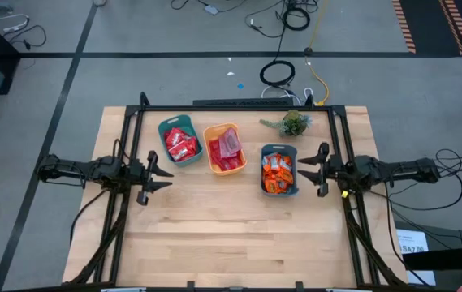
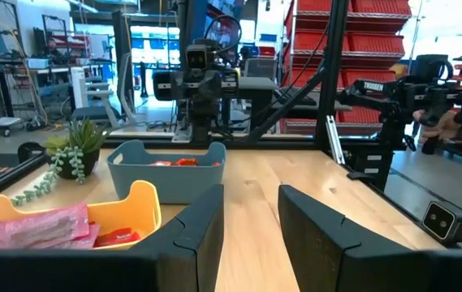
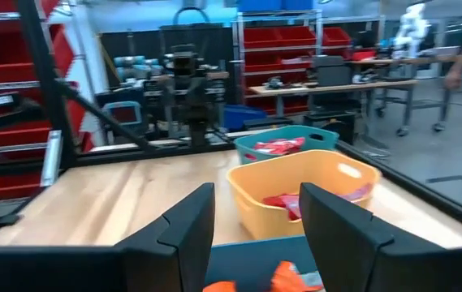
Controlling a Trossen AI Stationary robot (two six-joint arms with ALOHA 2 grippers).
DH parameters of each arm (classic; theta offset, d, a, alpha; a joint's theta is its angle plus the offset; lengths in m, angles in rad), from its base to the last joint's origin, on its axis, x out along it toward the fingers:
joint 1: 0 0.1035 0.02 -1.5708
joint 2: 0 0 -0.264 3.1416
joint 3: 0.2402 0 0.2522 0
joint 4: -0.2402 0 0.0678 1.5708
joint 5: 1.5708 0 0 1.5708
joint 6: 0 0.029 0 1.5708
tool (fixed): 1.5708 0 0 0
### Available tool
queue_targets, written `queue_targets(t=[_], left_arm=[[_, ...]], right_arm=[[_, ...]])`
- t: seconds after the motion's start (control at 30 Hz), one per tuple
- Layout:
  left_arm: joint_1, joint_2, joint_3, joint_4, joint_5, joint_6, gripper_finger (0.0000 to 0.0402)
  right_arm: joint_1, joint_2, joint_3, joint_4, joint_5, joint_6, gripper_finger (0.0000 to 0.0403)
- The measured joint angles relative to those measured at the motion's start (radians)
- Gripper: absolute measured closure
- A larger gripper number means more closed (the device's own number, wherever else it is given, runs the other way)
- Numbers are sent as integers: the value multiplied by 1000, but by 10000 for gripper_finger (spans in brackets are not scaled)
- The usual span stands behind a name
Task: Sort candy
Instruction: Return to Home Position
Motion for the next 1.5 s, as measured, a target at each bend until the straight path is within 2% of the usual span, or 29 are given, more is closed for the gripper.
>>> queue_targets(t=[0.07,0.2,0.27,0.57,0.93,1.37,1.5], left_arm=[[0,0,0,-8,0,0,274],[0,0,0,-21,0,-7,274],[0,0,0,-21,0,-8,274],[0,0,-1,-23,0,-8,274],[0,0,-1,-22,-23,-25,274],[1,8,-2,15,-310,28,274],[28,42,-2,24,-445,8,274]], right_arm=[[-27,0,0,-2,-12,-2,231],[-66,7,1,-24,-148,5,231],[-77,23,1,-29,-180,19,231],[-90,150,1,-30,-183,78,231],[-89,154,1,-27,-182,70,231],[-88,154,0,-25,-195,74,231],[-88,154,0,-26,-213,71,231]])
